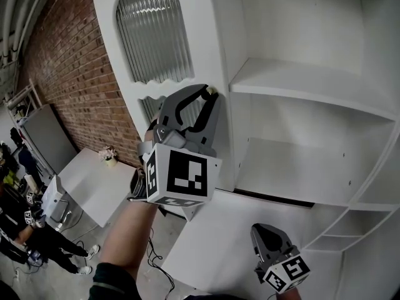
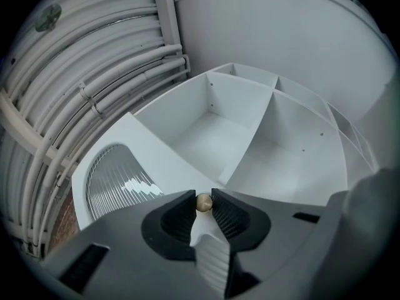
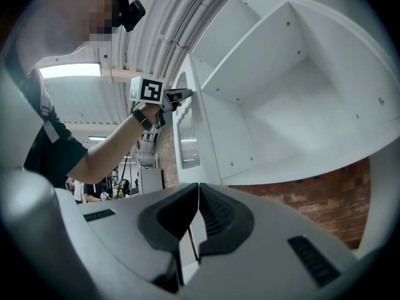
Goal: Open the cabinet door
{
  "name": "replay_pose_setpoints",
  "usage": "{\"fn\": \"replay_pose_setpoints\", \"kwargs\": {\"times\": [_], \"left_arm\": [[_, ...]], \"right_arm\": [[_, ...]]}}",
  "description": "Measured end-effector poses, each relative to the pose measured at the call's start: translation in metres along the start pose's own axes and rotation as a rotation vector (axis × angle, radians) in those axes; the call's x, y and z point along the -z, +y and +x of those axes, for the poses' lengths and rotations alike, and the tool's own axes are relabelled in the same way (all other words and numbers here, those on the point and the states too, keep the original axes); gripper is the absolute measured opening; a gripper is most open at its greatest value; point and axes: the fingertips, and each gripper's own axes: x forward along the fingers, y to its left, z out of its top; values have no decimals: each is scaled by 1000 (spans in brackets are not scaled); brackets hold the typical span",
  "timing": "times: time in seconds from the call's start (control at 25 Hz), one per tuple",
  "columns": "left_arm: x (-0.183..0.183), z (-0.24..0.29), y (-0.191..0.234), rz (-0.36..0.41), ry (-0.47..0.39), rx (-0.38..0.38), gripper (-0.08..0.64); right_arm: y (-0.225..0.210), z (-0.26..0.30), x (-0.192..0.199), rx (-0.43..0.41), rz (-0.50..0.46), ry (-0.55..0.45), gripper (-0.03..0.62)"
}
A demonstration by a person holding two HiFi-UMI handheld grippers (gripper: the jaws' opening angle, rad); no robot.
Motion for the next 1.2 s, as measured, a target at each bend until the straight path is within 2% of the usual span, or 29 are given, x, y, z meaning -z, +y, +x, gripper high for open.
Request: {"fn": "replay_pose_setpoints", "kwargs": {"times": [0.2, 0.44, 0.8, 1.2], "left_arm": [[7, -8, 6, -1, -12, -11, 80], [-4, -18, 7, -25, -32, -9, 80], [-13, -36, 14, 13, -69, 13, 80], [-16, -75, 21, -16, -121, 66, 80]], "right_arm": [[4, 3, 3, -8, 11, -4, 5], [6, -8, -1, -12, 17, 4, 5], [14, -8, -2, -30, 57, 5, 5], [47, -3, -1, -12, 31, -1, 5]]}}
